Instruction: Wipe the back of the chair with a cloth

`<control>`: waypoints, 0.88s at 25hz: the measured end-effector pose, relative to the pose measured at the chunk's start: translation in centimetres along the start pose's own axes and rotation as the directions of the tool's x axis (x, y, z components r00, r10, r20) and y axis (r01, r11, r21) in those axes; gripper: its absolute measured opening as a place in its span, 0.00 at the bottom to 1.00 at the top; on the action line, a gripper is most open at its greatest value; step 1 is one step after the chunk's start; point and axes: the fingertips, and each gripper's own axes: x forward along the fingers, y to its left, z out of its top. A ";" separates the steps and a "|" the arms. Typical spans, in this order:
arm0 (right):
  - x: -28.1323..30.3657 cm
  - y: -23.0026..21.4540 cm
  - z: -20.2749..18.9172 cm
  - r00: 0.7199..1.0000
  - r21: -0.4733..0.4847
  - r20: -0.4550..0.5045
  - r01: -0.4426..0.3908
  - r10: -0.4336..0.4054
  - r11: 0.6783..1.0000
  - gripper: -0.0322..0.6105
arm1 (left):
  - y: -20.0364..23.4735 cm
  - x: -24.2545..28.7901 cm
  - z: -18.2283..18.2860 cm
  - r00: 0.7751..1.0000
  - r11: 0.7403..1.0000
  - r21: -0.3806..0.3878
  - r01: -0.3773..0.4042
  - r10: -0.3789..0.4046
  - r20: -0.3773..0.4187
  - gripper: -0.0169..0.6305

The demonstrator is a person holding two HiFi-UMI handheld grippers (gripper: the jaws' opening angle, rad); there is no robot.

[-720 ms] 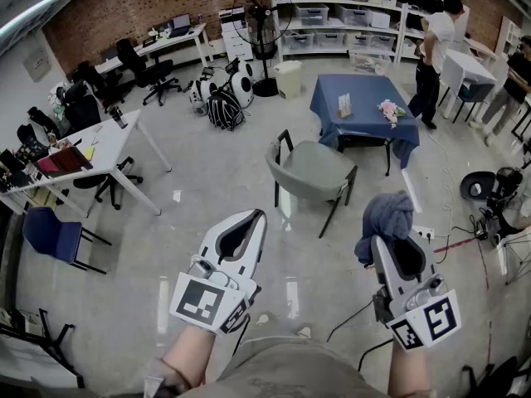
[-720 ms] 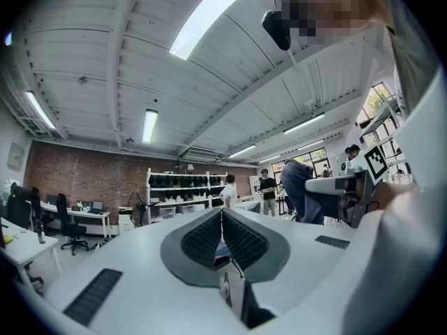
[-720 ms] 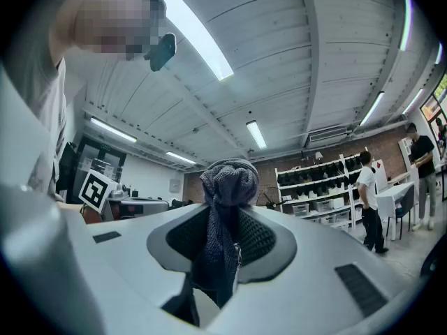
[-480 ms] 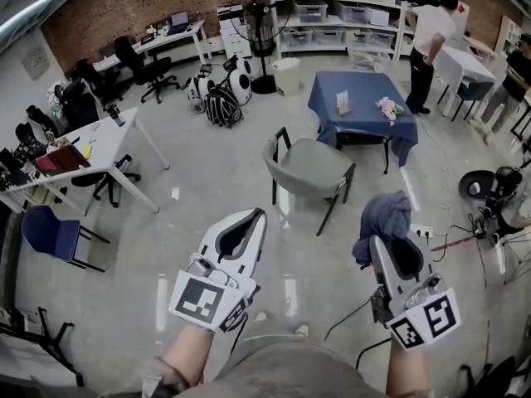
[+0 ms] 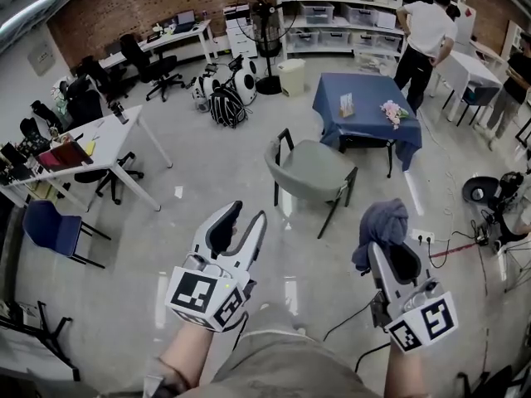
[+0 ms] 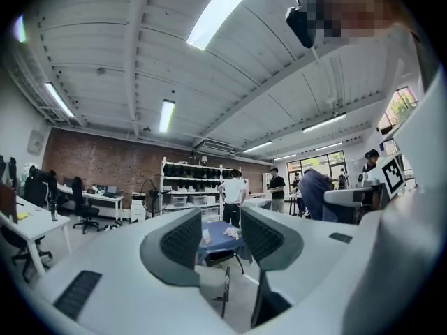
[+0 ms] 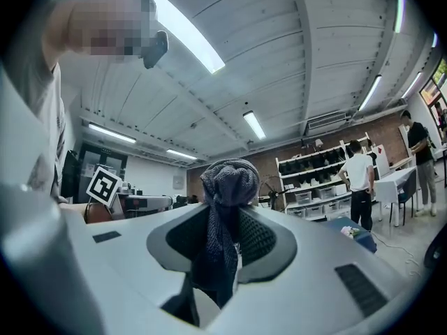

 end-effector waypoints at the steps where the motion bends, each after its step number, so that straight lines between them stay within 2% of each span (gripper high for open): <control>1: 0.0 -0.1 -0.2 1.000 0.003 -0.006 -0.002 0.002 1.000 0.25 | 0.3 0.1 -0.1 1.000 1.000 -0.006 -0.007 0.007 -0.002 0.33; 10: 1.8 -2.2 -2.7 0.999 0.001 -0.039 -0.006 0.006 1.000 0.25 | 2.5 3.0 -2.1 1.000 1.000 0.001 -0.024 0.024 -0.018 0.36; 17: 5.9 -5.9 -5.9 0.995 0.010 -0.097 0.032 -0.031 0.999 0.25 | 5.3 8.9 -5.9 0.998 0.998 -0.067 0.008 -0.012 -0.064 0.37; 22: 11.7 -8.5 -7.5 0.989 0.018 -0.148 0.033 -0.030 0.999 0.25 | 9.7 14.0 -8.6 0.990 0.994 -0.105 -0.007 -0.008 -0.142 0.37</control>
